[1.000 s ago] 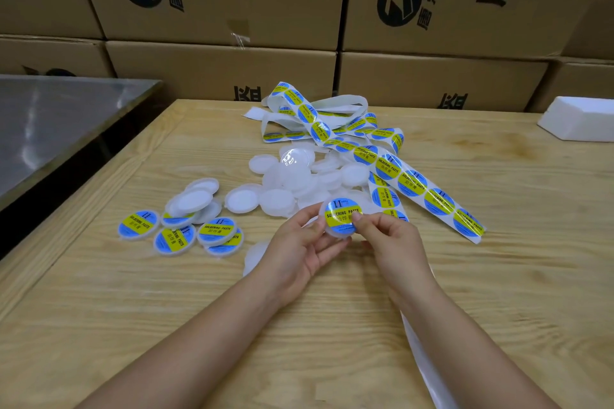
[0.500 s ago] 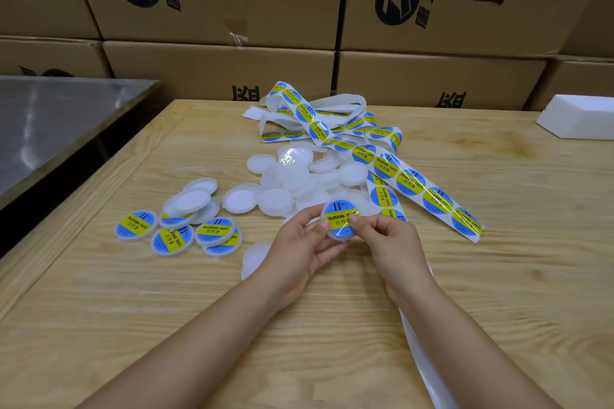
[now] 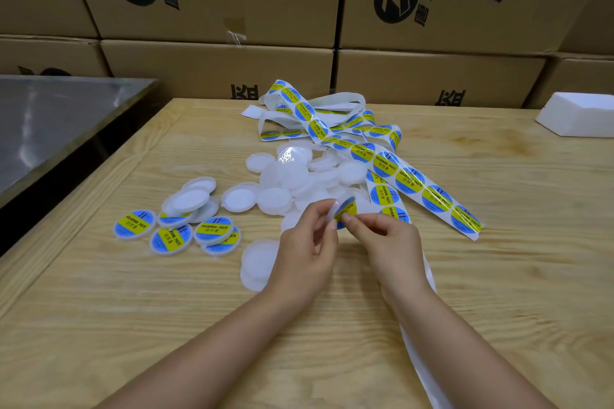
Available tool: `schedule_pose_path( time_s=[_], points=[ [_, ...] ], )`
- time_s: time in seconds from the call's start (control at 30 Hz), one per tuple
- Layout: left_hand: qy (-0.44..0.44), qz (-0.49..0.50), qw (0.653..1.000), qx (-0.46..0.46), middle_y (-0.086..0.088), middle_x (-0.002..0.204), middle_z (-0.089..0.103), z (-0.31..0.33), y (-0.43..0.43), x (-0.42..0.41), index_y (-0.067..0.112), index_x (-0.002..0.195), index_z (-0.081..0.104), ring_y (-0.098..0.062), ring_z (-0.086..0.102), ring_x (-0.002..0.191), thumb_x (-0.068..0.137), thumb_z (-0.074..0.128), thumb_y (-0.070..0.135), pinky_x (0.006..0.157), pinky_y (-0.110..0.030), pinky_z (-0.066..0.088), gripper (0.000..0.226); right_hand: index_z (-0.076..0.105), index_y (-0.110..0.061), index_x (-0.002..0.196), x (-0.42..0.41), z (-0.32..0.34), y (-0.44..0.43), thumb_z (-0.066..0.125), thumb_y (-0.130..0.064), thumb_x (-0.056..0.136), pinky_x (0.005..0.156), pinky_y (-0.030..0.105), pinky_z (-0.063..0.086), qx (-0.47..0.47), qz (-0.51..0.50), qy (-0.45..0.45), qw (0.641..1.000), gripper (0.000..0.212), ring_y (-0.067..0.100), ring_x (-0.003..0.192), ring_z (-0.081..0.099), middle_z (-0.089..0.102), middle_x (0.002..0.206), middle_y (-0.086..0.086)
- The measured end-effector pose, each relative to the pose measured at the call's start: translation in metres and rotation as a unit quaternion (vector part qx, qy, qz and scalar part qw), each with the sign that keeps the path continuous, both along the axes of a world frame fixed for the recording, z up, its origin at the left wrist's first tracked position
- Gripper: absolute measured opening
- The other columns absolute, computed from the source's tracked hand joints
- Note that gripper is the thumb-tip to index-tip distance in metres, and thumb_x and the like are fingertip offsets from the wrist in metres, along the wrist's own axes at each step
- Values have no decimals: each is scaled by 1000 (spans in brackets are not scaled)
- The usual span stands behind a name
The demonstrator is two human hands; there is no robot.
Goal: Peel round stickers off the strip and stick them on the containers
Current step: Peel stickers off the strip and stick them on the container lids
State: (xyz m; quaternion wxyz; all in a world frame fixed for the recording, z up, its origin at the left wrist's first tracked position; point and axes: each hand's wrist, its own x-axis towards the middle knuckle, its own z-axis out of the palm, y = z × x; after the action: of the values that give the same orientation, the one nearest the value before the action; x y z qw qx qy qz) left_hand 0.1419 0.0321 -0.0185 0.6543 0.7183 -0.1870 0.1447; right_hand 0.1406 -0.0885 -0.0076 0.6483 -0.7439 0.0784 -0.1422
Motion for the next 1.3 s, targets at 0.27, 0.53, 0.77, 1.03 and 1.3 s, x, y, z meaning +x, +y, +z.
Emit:
schedule_pose_path(
  time_s=[0.27,0.53,0.77,1.03,1.3],
  points=[
    [-44,26,998,43,30,100,63,0,0,0,42,106,50,7,62,98,90,48,15,72,-3,43,31,75,-30,77,-1,-1,2,79,-34,71,81,31,52,8,4,6,1000,9,4,82,67,73,80,-13],
    [109,-36,983,-142,3,89,74,6,-4,1,18,107,55,-12,69,89,97,42,2,77,-22,54,23,64,-33,113,1,-1,4,79,-24,71,73,9,47,-11,28,-58,998,45,-2,81,64,71,87,-9],
    [263,-126,922,-256,-14,96,72,13,9,9,5,110,59,-22,71,85,98,39,2,73,-29,57,24,67,-38,94,3,1,-2,73,-23,79,65,8,43,-113,19,-102,988,22,-2,69,60,66,68,-18],
    [296,-184,898,-269,-15,101,71,13,12,9,7,111,60,-27,69,92,96,40,5,72,-29,57,25,67,-28,70,1,3,-4,64,-21,88,58,10,44,-99,-27,-114,988,19,0,57,62,67,61,-16],
    [274,-239,903,-230,-14,114,67,12,7,4,10,126,55,-24,65,103,84,52,16,84,-30,54,42,56,-15,64,2,2,-4,71,-36,79,50,11,36,-84,-76,-110,988,29,3,47,48,54,49,-6]
  ],
)
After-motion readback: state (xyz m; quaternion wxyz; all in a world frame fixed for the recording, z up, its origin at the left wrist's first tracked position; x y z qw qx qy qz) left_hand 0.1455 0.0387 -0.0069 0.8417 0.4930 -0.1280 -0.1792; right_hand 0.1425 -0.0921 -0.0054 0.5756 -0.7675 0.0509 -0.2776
